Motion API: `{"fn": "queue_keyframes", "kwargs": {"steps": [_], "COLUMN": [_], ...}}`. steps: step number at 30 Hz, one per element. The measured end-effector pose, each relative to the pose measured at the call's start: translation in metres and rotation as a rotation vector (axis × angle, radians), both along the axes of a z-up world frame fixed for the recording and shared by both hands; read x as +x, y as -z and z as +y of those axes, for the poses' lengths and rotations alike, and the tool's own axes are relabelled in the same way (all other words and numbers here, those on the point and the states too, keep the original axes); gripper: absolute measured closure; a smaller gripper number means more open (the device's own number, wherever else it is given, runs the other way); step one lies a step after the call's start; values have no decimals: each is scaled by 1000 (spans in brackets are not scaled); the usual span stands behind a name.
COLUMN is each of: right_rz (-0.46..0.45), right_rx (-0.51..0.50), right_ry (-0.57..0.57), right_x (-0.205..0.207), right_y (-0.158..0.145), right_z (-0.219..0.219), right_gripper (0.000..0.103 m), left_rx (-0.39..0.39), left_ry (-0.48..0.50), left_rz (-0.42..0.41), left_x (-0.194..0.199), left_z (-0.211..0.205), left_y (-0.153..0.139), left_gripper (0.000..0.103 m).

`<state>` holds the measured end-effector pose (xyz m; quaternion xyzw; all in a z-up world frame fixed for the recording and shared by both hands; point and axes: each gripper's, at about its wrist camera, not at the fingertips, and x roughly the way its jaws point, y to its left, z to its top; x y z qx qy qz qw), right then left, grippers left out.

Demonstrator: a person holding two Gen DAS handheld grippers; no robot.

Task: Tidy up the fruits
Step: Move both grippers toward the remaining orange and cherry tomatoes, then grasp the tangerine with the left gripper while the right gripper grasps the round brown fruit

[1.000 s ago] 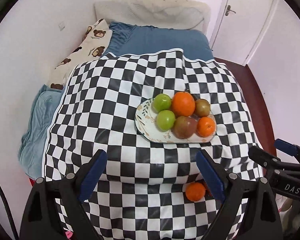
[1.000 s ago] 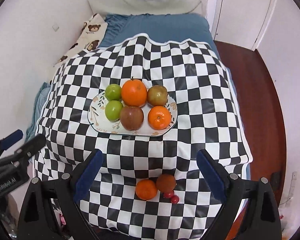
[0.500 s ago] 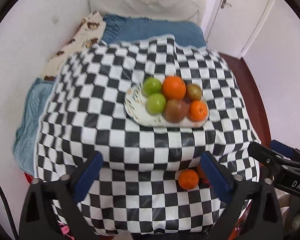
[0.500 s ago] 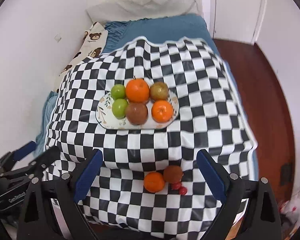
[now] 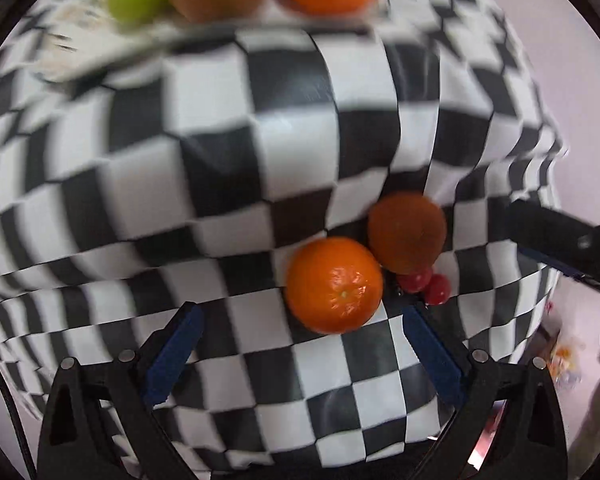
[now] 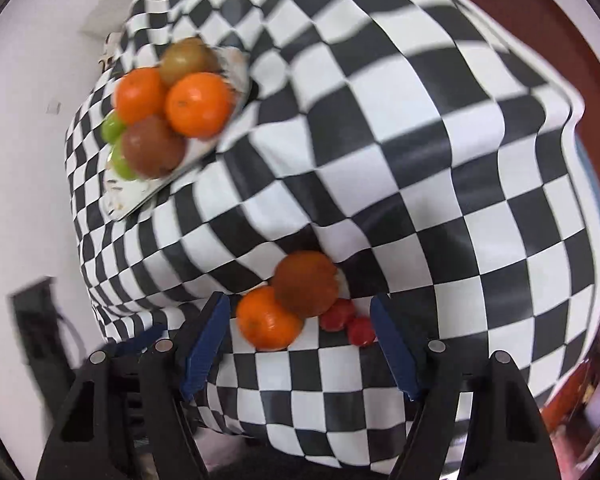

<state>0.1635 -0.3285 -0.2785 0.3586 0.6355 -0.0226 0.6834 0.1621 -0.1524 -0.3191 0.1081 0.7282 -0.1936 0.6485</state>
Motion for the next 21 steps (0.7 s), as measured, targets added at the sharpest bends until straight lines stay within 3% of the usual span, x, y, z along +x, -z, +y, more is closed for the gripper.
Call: {"fn": "queue_keyframes", "kwargs": {"steps": [4, 6, 7, 12, 18, 20, 21], "right_rz": [32, 43, 49, 74, 93, 95, 96], "right_rx": [36, 50, 54, 105, 125, 115, 107], "right_ry": [-10, -20, -23, -42, -63, -64, -67], "right_x": [2, 5, 7, 16, 26, 28, 29], "right_y": [22, 31, 35, 54, 70, 76, 78], "right_z": [-4, -3, -3, 6, 31, 40, 44], "right_gripper": [27, 27, 27, 27, 28, 34, 44], "left_rx": [-10, -32, -45, 16, 104, 118, 92], "left_ry": [37, 35, 35, 59, -43, -81, -108], "left_rz": [29, 14, 28, -67, -80, -69, -47], "left_x": [-4, -3, -3, -10, -3, 1, 4], "left_z": [-15, -17, -18, -11, 50, 65, 72], "left_y": [26, 28, 29, 13, 0, 6, 10], "left_gripper": [4, 35, 40, 41, 41, 40, 40]}}
